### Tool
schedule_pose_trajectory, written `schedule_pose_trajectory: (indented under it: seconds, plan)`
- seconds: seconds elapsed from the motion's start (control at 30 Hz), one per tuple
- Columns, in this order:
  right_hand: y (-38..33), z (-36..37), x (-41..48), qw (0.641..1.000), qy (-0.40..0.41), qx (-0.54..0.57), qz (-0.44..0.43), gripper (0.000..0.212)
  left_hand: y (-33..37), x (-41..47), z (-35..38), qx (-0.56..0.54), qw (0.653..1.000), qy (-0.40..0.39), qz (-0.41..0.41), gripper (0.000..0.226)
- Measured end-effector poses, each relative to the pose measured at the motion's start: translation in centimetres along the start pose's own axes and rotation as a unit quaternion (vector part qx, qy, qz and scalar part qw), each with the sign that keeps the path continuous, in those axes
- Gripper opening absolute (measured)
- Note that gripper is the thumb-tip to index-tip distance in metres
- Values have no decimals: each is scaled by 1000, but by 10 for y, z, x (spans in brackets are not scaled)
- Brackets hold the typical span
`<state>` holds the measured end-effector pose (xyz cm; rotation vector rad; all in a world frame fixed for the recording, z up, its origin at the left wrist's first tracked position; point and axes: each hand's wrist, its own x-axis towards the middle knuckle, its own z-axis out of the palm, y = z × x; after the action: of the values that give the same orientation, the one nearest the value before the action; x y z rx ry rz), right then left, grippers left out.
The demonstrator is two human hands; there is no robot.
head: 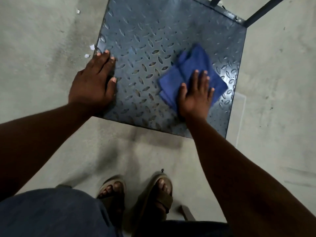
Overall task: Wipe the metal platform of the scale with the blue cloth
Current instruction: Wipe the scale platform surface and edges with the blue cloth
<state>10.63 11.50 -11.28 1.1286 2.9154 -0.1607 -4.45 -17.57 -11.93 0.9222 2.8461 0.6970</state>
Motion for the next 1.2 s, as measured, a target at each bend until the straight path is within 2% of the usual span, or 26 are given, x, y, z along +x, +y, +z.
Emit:
schedule_pose_trajectory:
  seconds: [0.07, 0.13, 0.2, 0.33, 0.4, 0.47, 0.53, 0.6, 0.67, 0.73, 0.8, 0.87, 0.93, 1.07, 1.13, 1.2]
  plan:
    - [29, -6, 2, 993, -24, 23, 110, 77, 0, 0, 0, 6, 1000, 5, 6, 62]
    - [24, -5, -11, 989, -18, 26, 144, 76, -1, 1, 2, 10, 1000, 12, 22, 60]
    - [-8, 0, -34, 995, -1, 15, 99, 74, -3, 0, 4, 13, 999, 23, 33, 59]
    - [-115, 11, -77, 996, -20, 16, -91, 69, -13, 0, 10, 10, 997, 39, 64, 56]
    - [-153, 11, -83, 987, -43, 13, -155, 68, -16, 3, 9, 0, 996, 34, 78, 58]
    - [-155, 12, -79, 979, -53, 9, -196, 68, -14, 6, 8, -12, 996, 35, 76, 57]
    - [-123, 12, -68, 976, -51, 20, -210, 69, -9, 5, 6, -11, 997, 47, 62, 56]
    - [-72, 8, -55, 989, -38, 14, -142, 69, -6, 2, 4, -8, 998, 39, 58, 55]
    - [-11, 3, -40, 1000, -18, 4, -19, 71, -7, 1, 2, -9, 998, 36, 59, 55]
    - [43, -6, -36, 994, -18, 11, 111, 74, -7, 2, 2, -8, 998, 39, 58, 55]
    - [67, -8, -40, 981, -15, 20, 193, 76, -5, 2, 4, -1, 998, 37, 57, 55]
    - [48, -2, -49, 976, 5, 21, 216, 79, -4, 2, 4, 3, 998, 38, 50, 54]
    - [3, 6, -65, 984, 16, 12, 175, 77, -2, 2, 2, 1, 998, 42, 45, 55]
    - [-94, 9, -105, 999, -22, 27, -13, 71, -1, -1, 2, 13, 997, 59, 46, 54]
    - [-104, 7, -107, 996, -46, 34, -72, 70, -2, -2, 3, 16, 998, 53, 44, 55]
    - [-86, 6, -93, 996, -43, 41, -62, 70, -1, -1, 0, 15, 999, 28, 36, 60]
